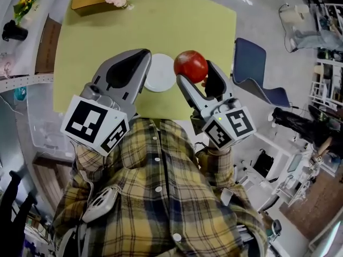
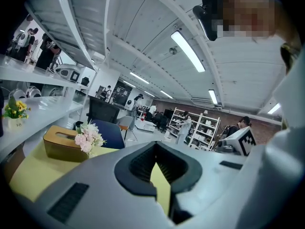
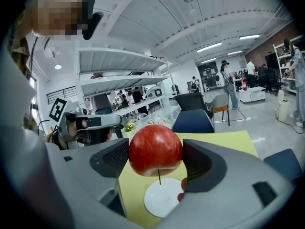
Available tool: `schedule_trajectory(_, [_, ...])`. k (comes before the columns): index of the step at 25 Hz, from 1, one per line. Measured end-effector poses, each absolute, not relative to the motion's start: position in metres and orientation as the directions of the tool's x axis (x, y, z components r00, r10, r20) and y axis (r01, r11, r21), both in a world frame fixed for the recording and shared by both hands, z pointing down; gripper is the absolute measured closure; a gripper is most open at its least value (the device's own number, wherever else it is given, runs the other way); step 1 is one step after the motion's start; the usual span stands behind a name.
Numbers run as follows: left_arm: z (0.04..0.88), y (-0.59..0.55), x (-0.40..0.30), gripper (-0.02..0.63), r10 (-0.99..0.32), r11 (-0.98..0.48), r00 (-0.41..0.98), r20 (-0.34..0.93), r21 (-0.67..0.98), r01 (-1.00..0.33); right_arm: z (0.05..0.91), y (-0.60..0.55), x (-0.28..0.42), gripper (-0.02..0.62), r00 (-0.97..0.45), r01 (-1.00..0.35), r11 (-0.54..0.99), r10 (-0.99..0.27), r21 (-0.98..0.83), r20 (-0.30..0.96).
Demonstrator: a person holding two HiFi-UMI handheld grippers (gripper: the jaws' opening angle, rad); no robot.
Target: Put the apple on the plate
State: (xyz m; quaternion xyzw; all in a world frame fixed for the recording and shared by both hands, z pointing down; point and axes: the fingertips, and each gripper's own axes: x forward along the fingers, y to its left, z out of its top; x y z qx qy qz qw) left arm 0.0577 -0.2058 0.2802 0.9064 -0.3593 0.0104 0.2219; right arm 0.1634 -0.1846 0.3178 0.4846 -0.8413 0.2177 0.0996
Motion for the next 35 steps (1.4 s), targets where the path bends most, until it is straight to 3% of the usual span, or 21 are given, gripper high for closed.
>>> schedule_trajectory(35, [0.418,-0.203,0.066,0.600,-0.620,-0.537,0.696,0.361,0.452,-0.712,0.485,-0.181,0.134,0.255,-0.630,-0.776,0.453,-0.560,-0.438,0.538])
